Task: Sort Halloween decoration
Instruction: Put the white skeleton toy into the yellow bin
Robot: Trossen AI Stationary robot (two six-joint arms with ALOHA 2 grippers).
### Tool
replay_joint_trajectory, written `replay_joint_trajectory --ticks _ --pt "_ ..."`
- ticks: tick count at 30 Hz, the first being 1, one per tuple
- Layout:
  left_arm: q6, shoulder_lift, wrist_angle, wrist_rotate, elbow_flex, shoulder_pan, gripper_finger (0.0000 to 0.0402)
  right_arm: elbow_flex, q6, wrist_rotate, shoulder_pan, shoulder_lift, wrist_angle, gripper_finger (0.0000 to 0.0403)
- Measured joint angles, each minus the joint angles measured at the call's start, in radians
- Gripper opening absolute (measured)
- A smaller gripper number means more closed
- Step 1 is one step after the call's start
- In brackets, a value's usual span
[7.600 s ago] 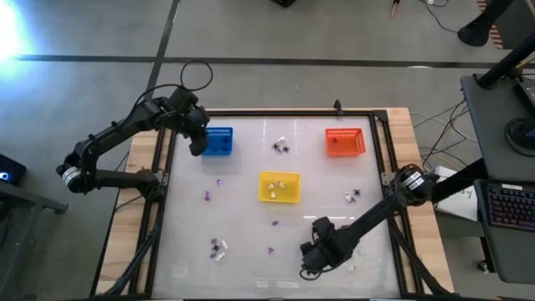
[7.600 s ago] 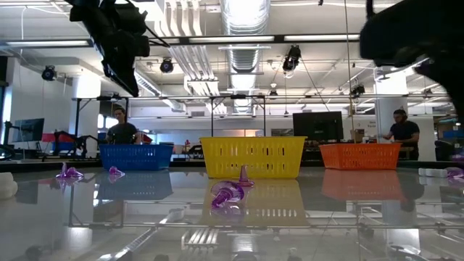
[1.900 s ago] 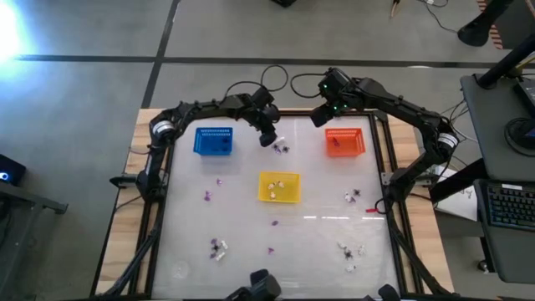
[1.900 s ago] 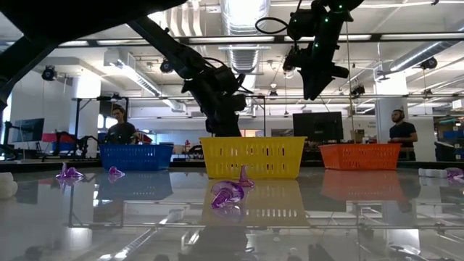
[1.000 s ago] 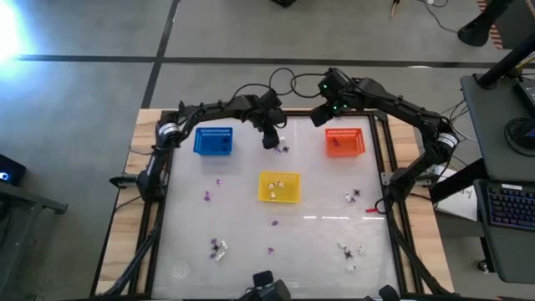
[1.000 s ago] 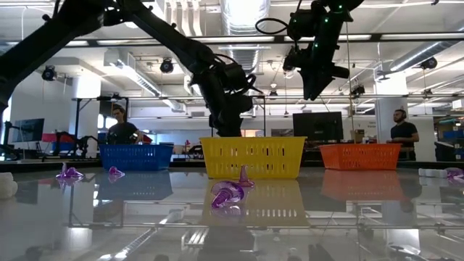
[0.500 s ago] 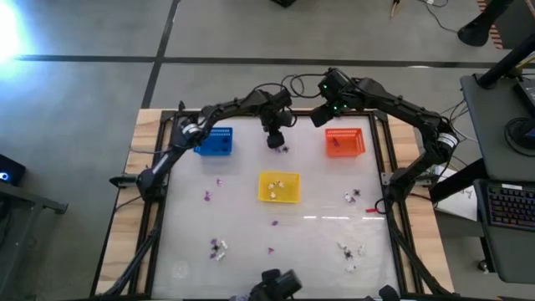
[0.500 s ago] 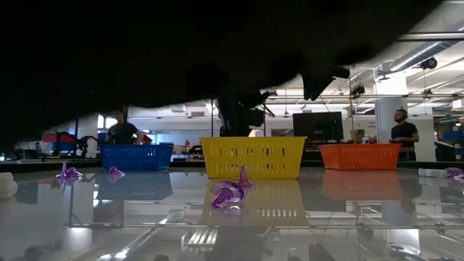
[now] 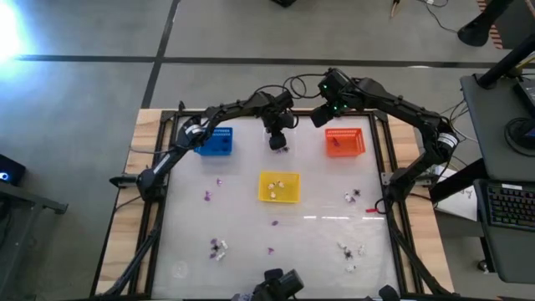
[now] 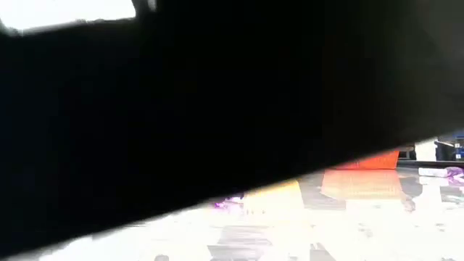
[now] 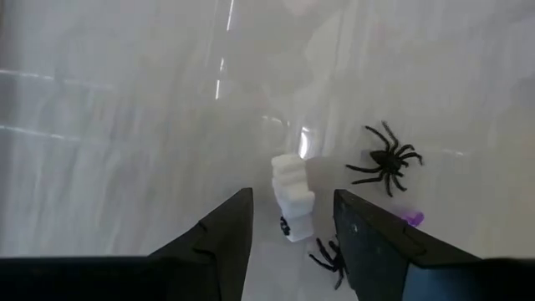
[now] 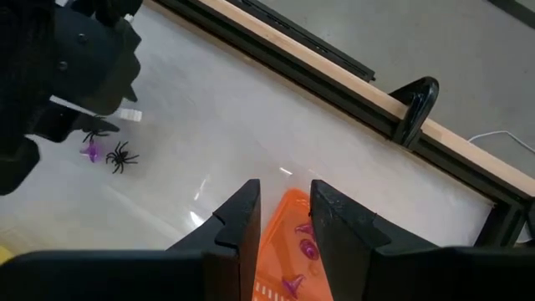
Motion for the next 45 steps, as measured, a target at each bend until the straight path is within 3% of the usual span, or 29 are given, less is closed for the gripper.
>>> replay_joint_trajectory --ticks 9,25,33,45 --pt "0.097 0.0 -0.032 -0.028 0.012 -0.016 0.0076 0.0 0.001 0.0 0.0 0.0 0.0 0.0102" --pt "0.13 0.0 -0.066 -0.045 0.042 -0.023 0.006 0.0 0.01 0.0 0.0 0.0 0.0 0.01" --pt "0.1 -0.004 -0.084 -0.007 0.084 -0.008 0.0005 0.0 0.009 0.0 0.0 0.0 0.0 0.0092" --pt "0.057 -0.004 -0.094 0.003 0.093 -0.009 0.0048 0.0 0.005 0.0 0.0 0.0 0.0 0.0103"
